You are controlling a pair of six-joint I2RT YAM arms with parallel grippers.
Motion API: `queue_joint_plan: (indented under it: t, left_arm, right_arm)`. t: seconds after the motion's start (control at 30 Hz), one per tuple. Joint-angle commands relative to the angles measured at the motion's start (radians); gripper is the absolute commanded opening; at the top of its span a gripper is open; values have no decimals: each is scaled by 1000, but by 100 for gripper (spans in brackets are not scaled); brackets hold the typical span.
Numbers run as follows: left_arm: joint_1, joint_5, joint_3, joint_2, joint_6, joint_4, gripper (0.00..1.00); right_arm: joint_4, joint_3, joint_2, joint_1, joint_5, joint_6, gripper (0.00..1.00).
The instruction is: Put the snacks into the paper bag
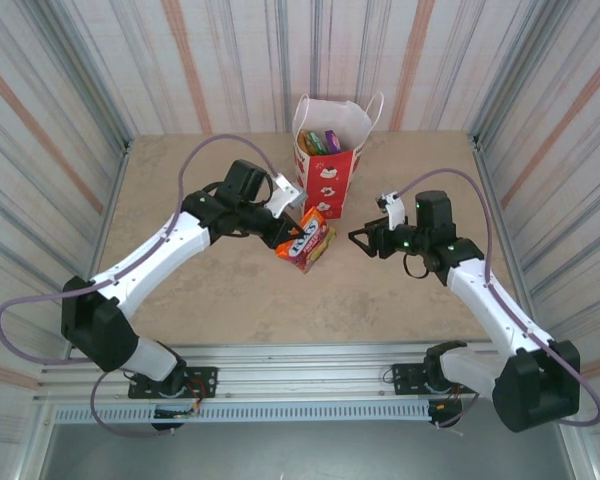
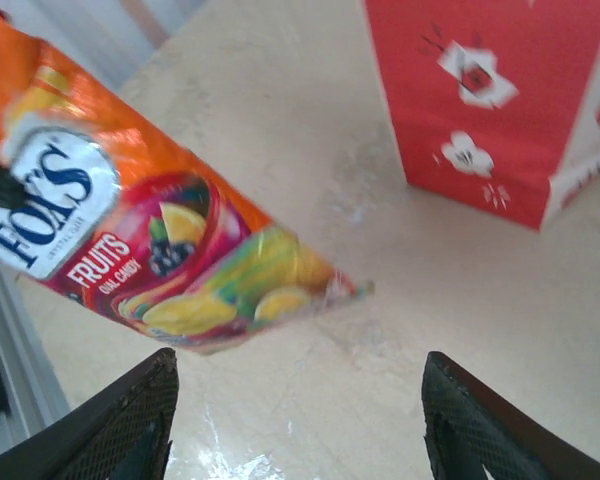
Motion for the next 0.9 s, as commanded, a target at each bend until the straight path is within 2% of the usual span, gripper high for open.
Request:
queue_joint_plan:
  t: [0.0, 0.1, 0.3, 0.47, 0.7, 0.87]
  left_arm:
    - [-12, 63, 78, -58, 291, -201, 0]
    - [-33, 44, 118, -67, 360, -253, 0]
    - [-58, 45, 139, -86, 422, -264, 0]
    - [-76, 65, 151, -86, 442, -260, 0]
    - [-99, 63, 148, -82, 432, -243, 0]
    - [-107, 77, 156, -73, 417, -229, 0]
  right_arm:
    - [-110, 66, -40, 11, -95, -267, 68]
    - [-230, 124, -38, 43, -114, -402, 72]
    - [-370, 204, 5, 120, -142, -495, 75]
    - [-379, 232, 51, 145, -147, -508, 75]
    - [-394, 272, 121, 180, -275, -522, 72]
    - [-389, 285, 169, 213, -316, -522, 67]
